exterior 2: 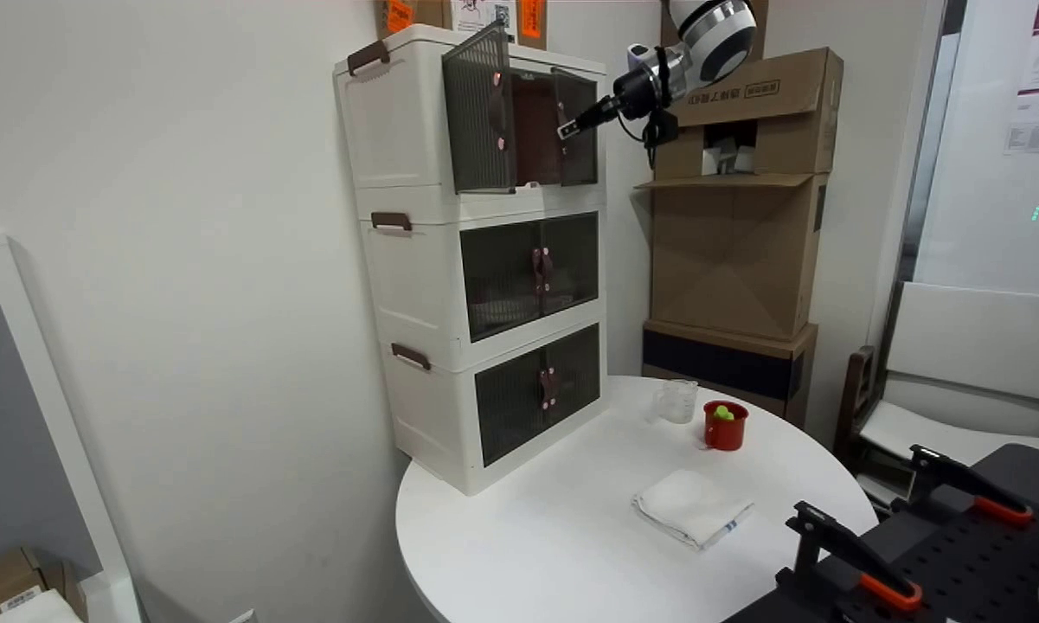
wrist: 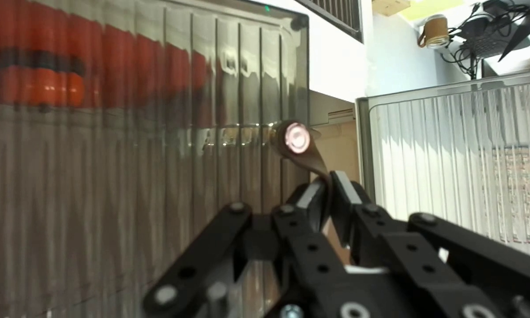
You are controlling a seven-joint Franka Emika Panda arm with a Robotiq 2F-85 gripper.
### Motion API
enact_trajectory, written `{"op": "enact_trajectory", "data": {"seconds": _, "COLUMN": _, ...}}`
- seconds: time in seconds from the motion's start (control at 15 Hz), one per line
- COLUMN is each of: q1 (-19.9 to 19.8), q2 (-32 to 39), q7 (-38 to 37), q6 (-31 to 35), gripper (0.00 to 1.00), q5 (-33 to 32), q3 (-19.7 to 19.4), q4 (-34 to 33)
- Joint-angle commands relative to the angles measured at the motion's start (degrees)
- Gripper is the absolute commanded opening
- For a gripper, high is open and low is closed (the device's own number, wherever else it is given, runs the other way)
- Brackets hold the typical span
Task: Open the doors to the compartment
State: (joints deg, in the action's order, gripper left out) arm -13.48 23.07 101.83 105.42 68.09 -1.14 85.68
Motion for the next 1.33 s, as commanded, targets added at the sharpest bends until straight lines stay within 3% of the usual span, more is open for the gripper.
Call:
{"op": "enact_trajectory", "data": {"seconds": 0.0, "q1": 1.1, "q2": -8.4, "q7": 2.7, "q6": 0.8, "gripper": 0.26, "q5": 3.6, "q3": -0.3, "q4": 11.6}}
{"op": "enact_trajectory", "data": {"seconds": 0.67, "q1": 3.5, "q2": -22.1, "q7": 2.3, "q6": 14.9, "gripper": 0.99, "q5": 7.1, "q3": -2.5, "q4": 22.6}}
{"op": "enact_trajectory", "data": {"seconds": 1.0, "q1": 6.1, "q2": -29.4, "q7": -4.4, "q6": 25.8, "gripper": 1.00, "q5": 8.9, "q3": -1.6, "q4": 23.9}}
{"op": "enact_trajectory", "data": {"seconds": 1.27, "q1": 8.9, "q2": -33.0, "q7": -20.2, "q6": 36.0, "gripper": 1.00, "q5": -4.3, "q3": 1.3, "q4": 21.7}}
